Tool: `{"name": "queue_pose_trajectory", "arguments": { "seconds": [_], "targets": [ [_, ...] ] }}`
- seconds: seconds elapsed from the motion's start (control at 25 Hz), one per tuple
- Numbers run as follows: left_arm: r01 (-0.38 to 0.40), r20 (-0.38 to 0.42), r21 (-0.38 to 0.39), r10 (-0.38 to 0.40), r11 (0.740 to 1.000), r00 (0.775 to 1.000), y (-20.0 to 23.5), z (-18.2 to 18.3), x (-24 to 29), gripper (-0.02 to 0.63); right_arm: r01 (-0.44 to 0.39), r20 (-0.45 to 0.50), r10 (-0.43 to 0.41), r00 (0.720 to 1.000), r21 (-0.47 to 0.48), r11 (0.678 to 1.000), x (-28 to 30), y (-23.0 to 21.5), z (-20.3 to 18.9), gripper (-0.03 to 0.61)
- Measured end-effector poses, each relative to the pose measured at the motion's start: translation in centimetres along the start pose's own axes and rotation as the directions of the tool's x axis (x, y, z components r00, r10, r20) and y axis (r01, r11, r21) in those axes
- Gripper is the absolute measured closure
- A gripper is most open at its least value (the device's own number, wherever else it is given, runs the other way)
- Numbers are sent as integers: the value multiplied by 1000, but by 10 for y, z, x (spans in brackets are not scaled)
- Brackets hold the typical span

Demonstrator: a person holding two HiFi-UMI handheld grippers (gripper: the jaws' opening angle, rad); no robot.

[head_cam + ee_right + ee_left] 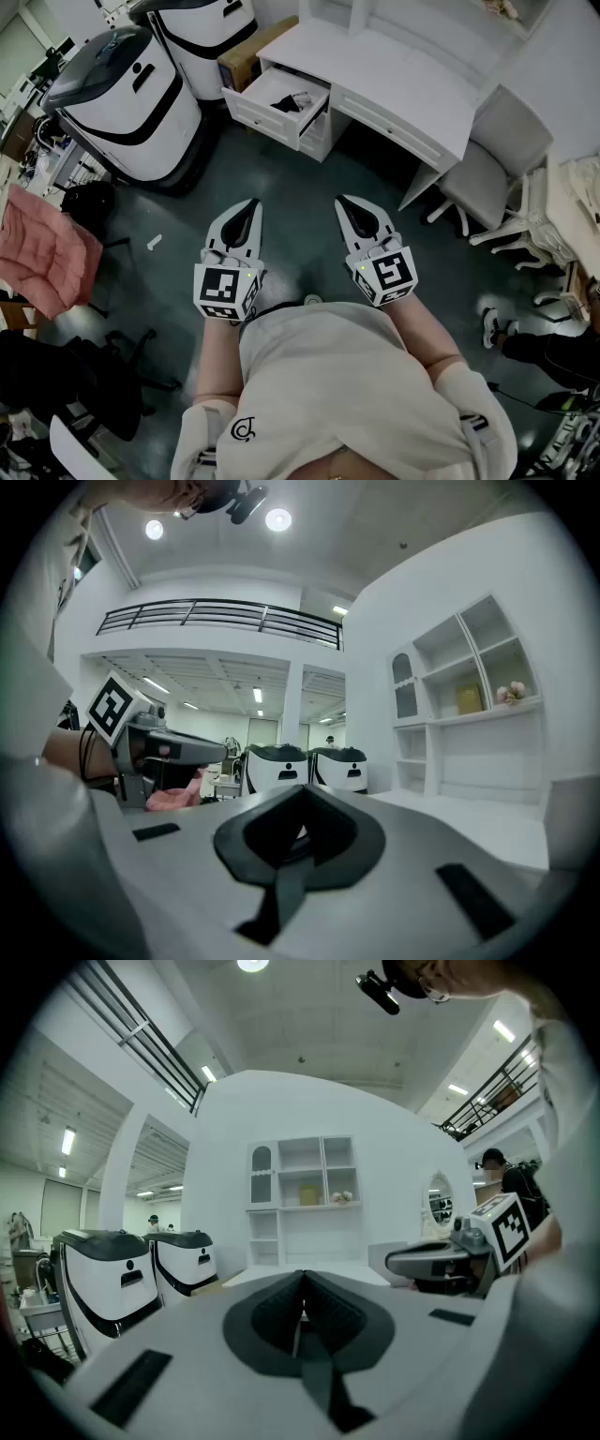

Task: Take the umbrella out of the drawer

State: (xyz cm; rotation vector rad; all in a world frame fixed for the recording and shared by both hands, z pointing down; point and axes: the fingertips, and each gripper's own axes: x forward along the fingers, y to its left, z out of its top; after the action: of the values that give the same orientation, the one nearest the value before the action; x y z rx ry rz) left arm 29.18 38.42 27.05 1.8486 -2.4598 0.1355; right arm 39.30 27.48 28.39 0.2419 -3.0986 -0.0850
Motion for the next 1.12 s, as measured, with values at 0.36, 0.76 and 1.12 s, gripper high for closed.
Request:
{"name": "queue_pose_trajectory", "arguments": {
  "seconds": [0.36, 0.76, 1.12],
  "targets": [
    [-3, 8, -4, 4, 1000, 1000, -12, 0, 6, 601, -20, -4, 20, 1000, -3, 1000, -6, -7, -4, 574],
    [-17, -44, -12, 17, 1000, 999, -12, -19, 15, 601, 14, -39, -12, 999, 46, 999, -4, -25, -23, 573],
    [-70, -73, -53, 66, 996, 995, 39, -41, 29, 600, 41, -87, -36, 996, 48, 998, 46, -31, -41, 572]
  ]
}}
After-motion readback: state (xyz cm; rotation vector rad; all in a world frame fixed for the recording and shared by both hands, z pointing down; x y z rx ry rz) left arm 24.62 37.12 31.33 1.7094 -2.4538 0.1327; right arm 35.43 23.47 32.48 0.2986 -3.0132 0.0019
